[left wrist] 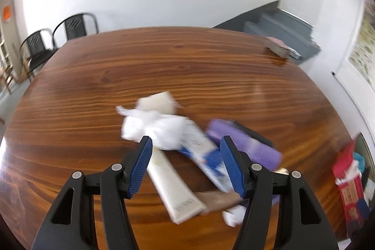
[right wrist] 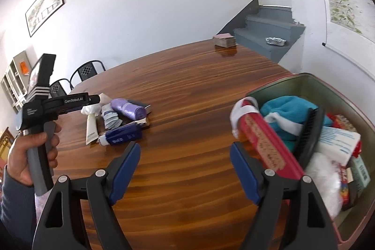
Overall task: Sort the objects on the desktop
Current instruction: 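Move both open tools back over the remaining items on the table, then grasp the white plastic bag with the left tool while the right grasps the blue bottle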
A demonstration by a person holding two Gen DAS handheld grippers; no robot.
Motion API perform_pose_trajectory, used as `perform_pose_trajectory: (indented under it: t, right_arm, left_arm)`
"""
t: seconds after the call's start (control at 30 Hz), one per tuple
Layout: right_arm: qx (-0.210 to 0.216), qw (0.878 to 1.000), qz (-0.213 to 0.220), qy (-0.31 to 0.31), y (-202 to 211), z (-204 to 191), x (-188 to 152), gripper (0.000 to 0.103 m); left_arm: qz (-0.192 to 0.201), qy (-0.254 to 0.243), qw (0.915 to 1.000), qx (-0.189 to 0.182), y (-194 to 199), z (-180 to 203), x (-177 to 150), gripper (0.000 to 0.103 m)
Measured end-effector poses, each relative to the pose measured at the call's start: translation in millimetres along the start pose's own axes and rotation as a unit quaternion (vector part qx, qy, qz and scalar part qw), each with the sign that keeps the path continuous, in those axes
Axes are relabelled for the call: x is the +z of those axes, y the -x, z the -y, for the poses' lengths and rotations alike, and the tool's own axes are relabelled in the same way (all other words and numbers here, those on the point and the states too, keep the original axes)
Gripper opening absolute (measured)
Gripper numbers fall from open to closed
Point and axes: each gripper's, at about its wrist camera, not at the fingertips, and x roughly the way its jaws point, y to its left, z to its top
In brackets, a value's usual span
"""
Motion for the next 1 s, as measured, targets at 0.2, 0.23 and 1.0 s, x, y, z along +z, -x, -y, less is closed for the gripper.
perform_pose_trajectory:
  t: [0.2, 0.23, 1.0]
  right_arm:
    - [0.003, 1.0, -0.01, 0.003, -8, -5, 0, 0.083]
    - [0.004, 1.0, -0.011, 0.004, -9, -6, 0, 0.083]
    - [0.037, 0.997, -0.041, 0.047, -50, -52, 11, 0.083]
  left_arm:
    - [-0.009, 0.042, 0.999, -0.01, -18, -37, 3, 0.064]
    - [-0.009, 0.043, 0.999, -0.012, -21, -36, 5, 0.064]
    - [-0.021, 0.032, 0.999, -0.024, -52, -49, 11, 0.064]
